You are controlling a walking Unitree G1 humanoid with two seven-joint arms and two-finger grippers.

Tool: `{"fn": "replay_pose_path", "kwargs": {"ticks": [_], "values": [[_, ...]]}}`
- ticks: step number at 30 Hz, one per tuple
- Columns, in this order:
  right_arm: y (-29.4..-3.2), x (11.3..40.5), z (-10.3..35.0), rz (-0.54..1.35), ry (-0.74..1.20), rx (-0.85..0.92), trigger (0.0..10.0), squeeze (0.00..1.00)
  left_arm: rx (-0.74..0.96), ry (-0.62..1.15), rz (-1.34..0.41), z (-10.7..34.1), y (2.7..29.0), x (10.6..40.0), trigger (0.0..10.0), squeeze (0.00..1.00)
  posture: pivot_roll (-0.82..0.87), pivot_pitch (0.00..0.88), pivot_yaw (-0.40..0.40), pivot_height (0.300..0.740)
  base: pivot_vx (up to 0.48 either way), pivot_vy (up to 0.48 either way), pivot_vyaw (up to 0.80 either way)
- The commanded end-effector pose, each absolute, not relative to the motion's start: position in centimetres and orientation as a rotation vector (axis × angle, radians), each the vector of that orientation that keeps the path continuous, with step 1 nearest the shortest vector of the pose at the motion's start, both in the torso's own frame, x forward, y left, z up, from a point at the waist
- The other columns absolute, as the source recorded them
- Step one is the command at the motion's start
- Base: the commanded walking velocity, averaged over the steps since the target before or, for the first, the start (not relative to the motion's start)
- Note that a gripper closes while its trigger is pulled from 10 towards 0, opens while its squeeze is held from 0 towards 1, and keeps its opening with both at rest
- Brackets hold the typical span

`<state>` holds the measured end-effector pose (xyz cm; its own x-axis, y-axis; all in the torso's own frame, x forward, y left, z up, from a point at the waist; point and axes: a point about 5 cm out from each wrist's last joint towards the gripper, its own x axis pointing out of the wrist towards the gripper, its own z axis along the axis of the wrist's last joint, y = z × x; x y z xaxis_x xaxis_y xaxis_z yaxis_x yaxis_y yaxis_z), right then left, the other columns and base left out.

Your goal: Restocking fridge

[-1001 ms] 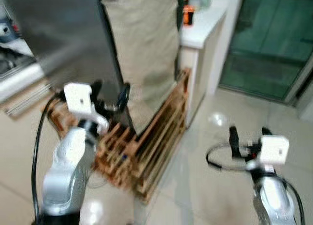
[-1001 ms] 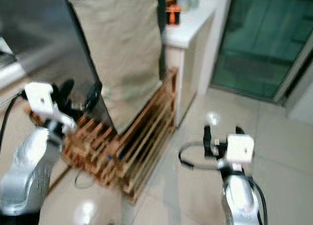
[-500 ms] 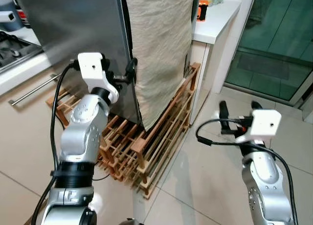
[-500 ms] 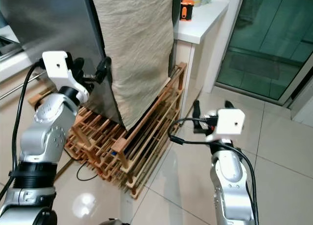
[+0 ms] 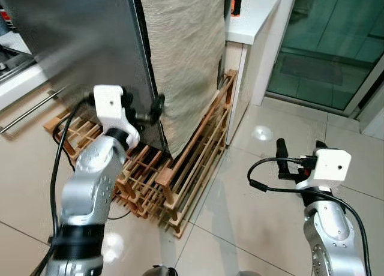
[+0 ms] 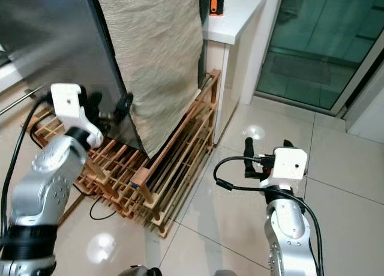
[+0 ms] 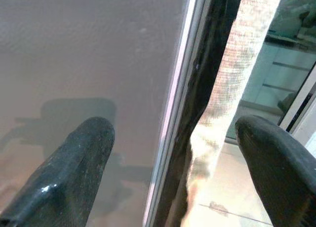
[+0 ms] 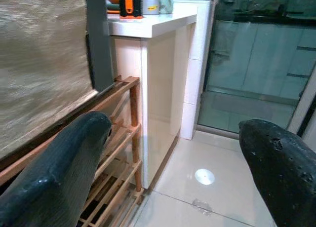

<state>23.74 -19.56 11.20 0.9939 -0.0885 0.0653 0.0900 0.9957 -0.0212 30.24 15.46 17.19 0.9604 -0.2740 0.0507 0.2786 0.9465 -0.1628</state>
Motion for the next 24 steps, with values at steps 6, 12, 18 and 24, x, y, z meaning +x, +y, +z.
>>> {"fn": "replay_pose_path", "kwargs": {"ticks": [6, 12, 18, 24], "values": [[-19.4, 24.4, 11.1, -0.073, -0.061, -0.010, 10.0, 0.00, -0.200, -0.077, -0.319, 19.1, 14.6, 29.8, 10.0, 0.00, -0.13, 0.086, 0.068, 0.740, 0.000, 0.000, 0.00], [-19.5, 24.7, 11.1, -0.074, -0.066, -0.005, 10.0, 0.00, -0.219, -0.077, -0.363, 19.4, 13.8, 29.6, 10.0, 0.00, -0.13, 0.084, 0.071, 0.740, 0.000, 0.000, 0.00], [-19.7, 24.8, 11.1, -0.079, -0.068, -0.004, 10.0, 0.00, -0.228, -0.072, -0.376, 19.5, 13.4, 29.8, 10.0, 0.00, -0.14, 0.082, 0.072, 0.740, 0.000, 0.000, 0.00], [-19.9, 24.9, 11.0, -0.085, -0.072, -0.004, 10.0, 0.00, -0.249, -0.069, -0.394, 19.8, 12.7, 30.5, 10.0, 0.00, -0.14, 0.081, 0.073, 0.740, 0.000, 0.000, 0.00]]}}
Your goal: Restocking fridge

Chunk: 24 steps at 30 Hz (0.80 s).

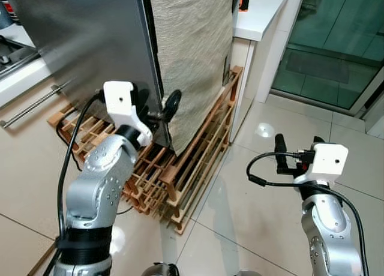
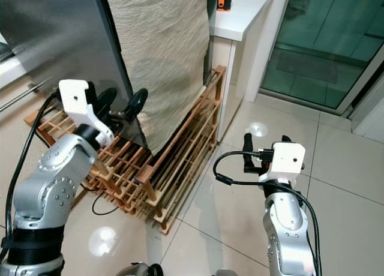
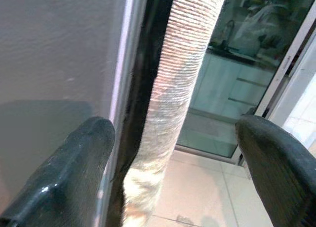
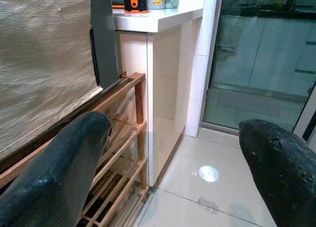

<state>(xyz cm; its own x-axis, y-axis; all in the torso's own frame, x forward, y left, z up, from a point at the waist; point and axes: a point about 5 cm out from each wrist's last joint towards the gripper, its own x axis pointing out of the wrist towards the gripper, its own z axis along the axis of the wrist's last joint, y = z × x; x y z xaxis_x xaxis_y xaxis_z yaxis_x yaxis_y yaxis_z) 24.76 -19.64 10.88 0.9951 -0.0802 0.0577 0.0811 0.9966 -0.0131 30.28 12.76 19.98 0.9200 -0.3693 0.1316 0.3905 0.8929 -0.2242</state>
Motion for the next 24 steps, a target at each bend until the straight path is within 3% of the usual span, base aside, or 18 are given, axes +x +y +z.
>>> {"fn": "replay_pose_path", "kwargs": {"ticks": [1, 24], "values": [[-19.9, 24.9, 11.0, -0.086, -0.072, -0.004, 10.0, 0.00, -0.256, -0.070, -0.393, 19.8, 12.6, 30.7, 10.0, 0.00, -0.14, 0.081, 0.073, 0.740, 0.000, 0.000, 0.00], [-20.0, 24.9, 10.9, -0.089, -0.068, -0.008, 10.0, 0.00, -0.289, -0.060, -0.362, 20.0, 11.3, 33.4, 10.0, 0.00, -0.17, 0.083, 0.074, 0.740, 0.000, 0.000, 0.00]]}}
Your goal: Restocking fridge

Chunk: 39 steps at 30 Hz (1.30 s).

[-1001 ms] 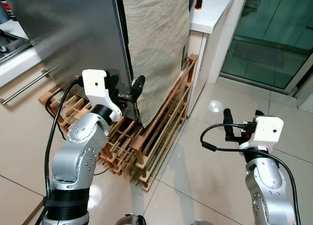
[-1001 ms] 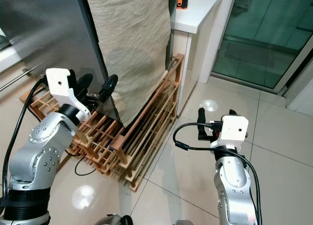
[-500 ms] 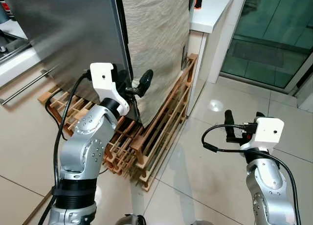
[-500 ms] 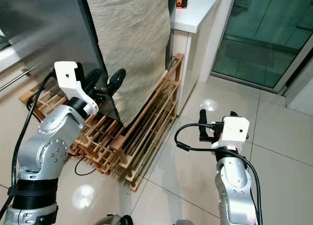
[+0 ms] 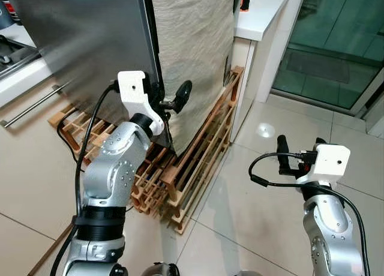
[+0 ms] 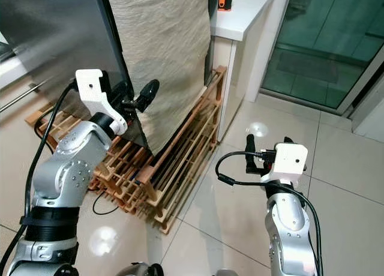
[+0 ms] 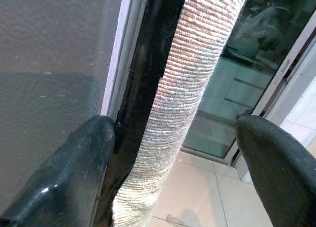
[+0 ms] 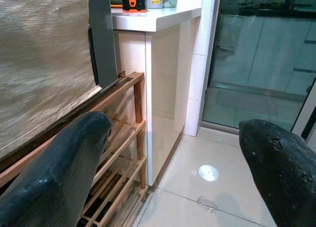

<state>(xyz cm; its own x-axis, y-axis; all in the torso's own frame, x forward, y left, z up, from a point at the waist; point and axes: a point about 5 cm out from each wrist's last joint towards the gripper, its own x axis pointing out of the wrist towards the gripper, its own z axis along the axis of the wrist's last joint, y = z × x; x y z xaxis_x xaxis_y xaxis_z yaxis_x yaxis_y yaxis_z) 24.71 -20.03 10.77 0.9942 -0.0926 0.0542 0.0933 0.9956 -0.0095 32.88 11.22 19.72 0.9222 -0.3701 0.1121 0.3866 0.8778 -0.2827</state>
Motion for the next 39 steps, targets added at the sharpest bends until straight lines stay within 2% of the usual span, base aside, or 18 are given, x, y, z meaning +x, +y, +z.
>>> {"fn": "replay_pose_path", "kwargs": {"ticks": [1, 3, 5, 6, 7, 10, 12, 13, 15, 19, 24, 29, 34, 35, 36, 37, 38, 39], "values": [[-20.0, 24.9, 11.0, -0.089, -0.069, -0.008, 10.0, 0.00, -0.296, -0.057, -0.352, 19.9, 11.3, 33.7, 10.0, 0.00, -0.17, 0.083, 0.074, 0.740, 0.000, 0.000, 0.00], [-20.0, 24.9, 11.0, -0.090, -0.070, -0.008, 10.0, 0.00, -0.307, -0.056, -0.357, 20.0, 11.1, 34.0, 10.0, 0.00, -0.17, 0.082, 0.074, 0.740, 0.000, 0.000, 0.00], [-20.0, 24.9, 11.0, -0.090, -0.070, -0.007, 10.0, 0.00, -0.310, -0.093, -0.460, 20.7, 9.0, 34.3, 10.0, 0.00, -0.17, 0.084, 0.070, 0.740, 0.000, 0.000, 0.00], [-20.0, 24.9, 11.0, -0.090, -0.070, -0.007, 10.0, 0.00, -0.310, -0.093, -0.460, 20.7, 9.0, 34.3, 10.0, 0.00, -0.17, 0.084, 0.070, 0.740, 0.000, 0.000, 0.00], [-19.9, 25.0, 11.0, -0.084, -0.068, -0.007, 10.0, 0.00, -0.320, -0.111, -0.572, 21.1, 7.2, 34.4, 10.0, 0.00, -0.17, 0.084, 0.067, 0.740, 0.000, 0.000, 0.00], [-19.8, 24.9, 10.9, -0.075, -0.060, -0.005, 10.0, 0.00, -0.338, -0.114, -0.728, 21.3, 4.7, 34.2, 10.0, 0.00, -0.18, 0.084, 0.065, 0.740, 0.000, 0.000, 0.00], [-19.6, 24.7, 10.5, -0.065, -0.038, 0.000, 10.0, 0.00, -0.350, -0.101, -0.854, 21.1, 1.9, 34.0, 10.0, 0.00, -0.19, 0.081, 0.066, 0.740, 0.000, 0.000, 0.00], [-19.6, 24.7, 10.5, -0.065, -0.038, 0.000, 10.0, 0.00, -0.350, -0.101, -0.854, 21.1, 1.9, 34.0, 10.0, 0.00, -0.19, 0.081, 0.066, 0.740, 0.000, 0.000, 0.00], [-19.4, 24.3, 10.0, -0.045, -0.016, 0.001, 10.0, 0.00, -0.370, -0.086, -0.970, 20.9, -1.3, 33.5, 10.0, 0.00, -0.22, 0.076, 0.069, 0.740, 0.000, 0.000, 0.00], [-19.9, 23.1, 9.3, -0.057, 0.018, -0.025, 10.0, 0.00, -0.456, -0.099, -1.268, 22.7, -8.9, 30.3, 10.0, 0.00, -0.31, 0.067, 0.087, 0.740, 0.000, 0.000, 0.00], [-20.6, 21.9, 9.0, -0.074, 0.042, -0.044, 10.0, 0.00, -0.523, -0.112, -1.415, 23.8, -11.7, 27.9, 10.0, 0.00, -0.35, 0.063, 0.080, 0.740, 0.000, 0.000, 0.00], [-20.6, 21.5, 9.0, -0.059, 0.046, -0.053, 10.0, 0.00, -0.629, -0.140, -1.416, 24.5, -9.5, 28.8, 10.0, 0.00, -0.32, 0.056, 0.060, 0.740, 0.000, 0.000, 0.00], [-19.7, 22.1, 9.1, -0.005, 0.047, -0.056, 10.0, 0.00, -0.588, -0.245, -1.253, 25.5, -5.4, 30.9, 10.0, 0.00, -0.29, 0.062, 0.042, 0.740, 0.000, 0.000, 0.00], [-19.5, 22.3, 9.2, -0.003, 0.040, -0.054, 10.0, 0.00, -0.574, -0.255, -1.208, 25.4, -4.2, 31.3, 10.0, 0.00, -0.28, 0.062, 0.042, 0.740, 0.000, 0.000, 0.00], [-19.3, 22.9, 9.6, -0.006, 0.029, -0.036, 10.0, 0.00, -0.530, -0.254, -1.101, 24.5, -1.0, 32.2, 10.0, 0.00, -0.25, 0.065, 0.053, 0.740, 0.000, 0.000, 0.00], [-19.3, 22.9, 9.6, -0.006, 0.029, -0.036, 10.0, 0.00, -0.530, -0.254, -1.101, 24.5, -1.0, 32.2, 10.0, 0.00, -0.25, 0.065, 0.053, 0.740, 0.000, 0.000, 0.00], [-19.2, 23.4, 9.9, -0.013, 0.018, -0.014, 10.0, 0.00, -0.487, -0.248, -1.006, 23.4, 1.8, 32.6, 10.0, 0.00, -0.23, 0.061, 0.063, 0.740, 0.000, 0.000, 0.00], [-19.2, 23.6, 10.0, -0.016, 0.012, -0.005, 10.0, 0.00, -0.473, -0.246, -0.975, 23.1, 2.8, 32.7, 10.0, 0.00, -0.23, 0.061, 0.063, 0.740, 0.000, 0.000, 0.00]]}}
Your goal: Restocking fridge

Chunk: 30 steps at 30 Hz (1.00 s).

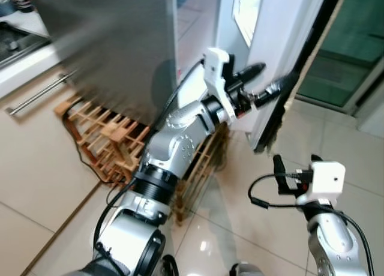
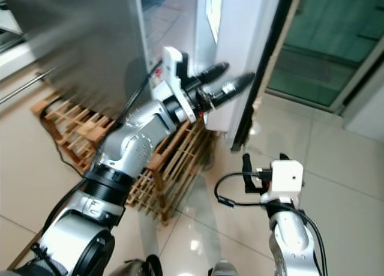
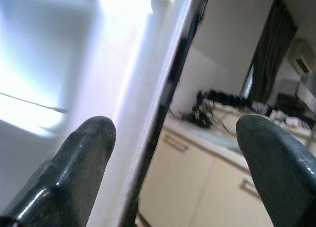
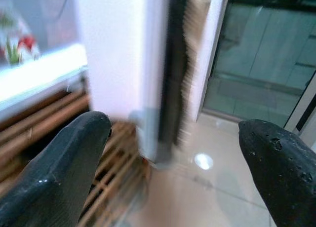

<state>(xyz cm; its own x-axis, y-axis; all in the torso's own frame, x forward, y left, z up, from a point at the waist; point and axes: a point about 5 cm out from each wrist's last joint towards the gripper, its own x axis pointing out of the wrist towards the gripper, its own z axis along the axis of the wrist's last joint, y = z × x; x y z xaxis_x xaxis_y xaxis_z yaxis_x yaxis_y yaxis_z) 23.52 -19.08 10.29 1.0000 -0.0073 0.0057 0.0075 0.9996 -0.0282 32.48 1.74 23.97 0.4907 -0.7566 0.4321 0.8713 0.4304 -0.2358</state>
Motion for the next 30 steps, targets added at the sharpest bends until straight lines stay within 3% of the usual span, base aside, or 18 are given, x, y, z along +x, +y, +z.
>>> {"fn": "replay_pose_path", "kwargs": {"ticks": [1, 2, 3, 7, 8, 9, 10, 16, 20, 23, 26, 30], "values": [[-19.2, 24.2, 10.6, -0.027, -0.010, 0.019, 10.0, 0.00, -0.458, -0.241, -0.894, 22.4, 5.4, 33.0, 10.0, 0.00, -0.20, 0.058, 0.066, 0.740, 0.000, 0.000, 0.00], [-19.3, 24.6, 11.0, -0.034, -0.026, 0.036, 10.0, 0.00, -0.446, -0.238, -0.839, 21.9, 7.2, 33.0, 10.0, 0.00, -0.20, 0.058, 0.066, 0.740, 0.000, 0.000, 0.00], [-19.3, 24.6, 11.0, -0.034, -0.026, 0.036, 10.0, 0.00, -0.446, -0.238, -0.839, 21.9, 7.2, 33.0, 10.0, 0.00, -0.20, 0.058, 0.066, 0.740, 0.000, 0.000, 0.00], [-19.3, 26.4, 11.6, -0.017, -0.040, 0.053, 10.0, 0.00, -0.383, -0.243, -0.697, 20.5, 13.4, 31.7, 10.0, 0.00, -0.13, 0.043, 0.040, 0.740, 0.000, 0.000, 0.00], [-19.3, 26.4, 11.6, -0.017, -0.040, 0.053, 10.0, 0.00, -0.383, -0.243, -0.697, 20.5, 13.4, 31.7, 10.0, 0.00, -0.13, 0.043, 0.040, 0.740, 0.000, 0.000, 0.00], [-18.7, 27.3, 11.8, 0.039, -0.037, 0.040, 10.0, 0.00, -0.344, -0.240, -0.662, 20.0, 16.6, 30.0, 10.0, 0.00, -0.09, 0.032, 0.025, 0.740, 0.000, 0.000, 0.66], [-18.4, 27.7, 11.8, 0.060, -0.035, 0.036, 10.0, 0.00, -0.322, -0.236, -0.638, 19.8, 17.9, 29.5, 10.0, 0.00, -0.07, 0.026, 0.017, 0.740, 0.000, 0.000, 0.63], [-17.6, 29.1, 11.9, 0.108, -0.025, 0.063, 10.0, 0.00, -0.292, -0.188, -0.420, 18.1, 22.8, 28.0, 10.0, 0.00, -0.03, 0.016, -0.003, 0.740, 0.000, 0.000, 0.62], [-16.5, 29.8, 11.5, 0.165, -0.005, 0.125, 10.0, 0.00, -0.224, -0.119, -0.110, 15.7, 22.7, 27.8, 10.0, 0.00, -0.01, 0.012, -0.005, 0.740, 0.000, 0.000, 0.61], [-16.2, 29.8, 11.5, 0.180, -0.005, 0.134, 10.0, 0.00, -0.217, -0.099, -0.078, 15.4, 22.3, 27.7, 10.0, 0.00, -0.02, 0.010, 0.001, 0.740, 0.000, 0.000, 0.60], [-15.2, 29.7, 11.2, 0.230, 0.006, 0.185, 10.0, 0.00, -0.145, -0.057, -0.048, 14.9, 20.0, 27.4, 10.0, 0.00, -0.03, 0.000, 0.016, 0.740, 0.000, 0.000, 0.59], [-14.2, 29.7, 10.7, 0.269, 0.036, 0.279, 10.0, 0.00, -0.060, -0.114, -0.031, 16.0, 18.4, 27.4, 10.0, 0.00, -0.04, 0.000, 0.022, 0.740, 0.000, 0.000, 0.56]]}}
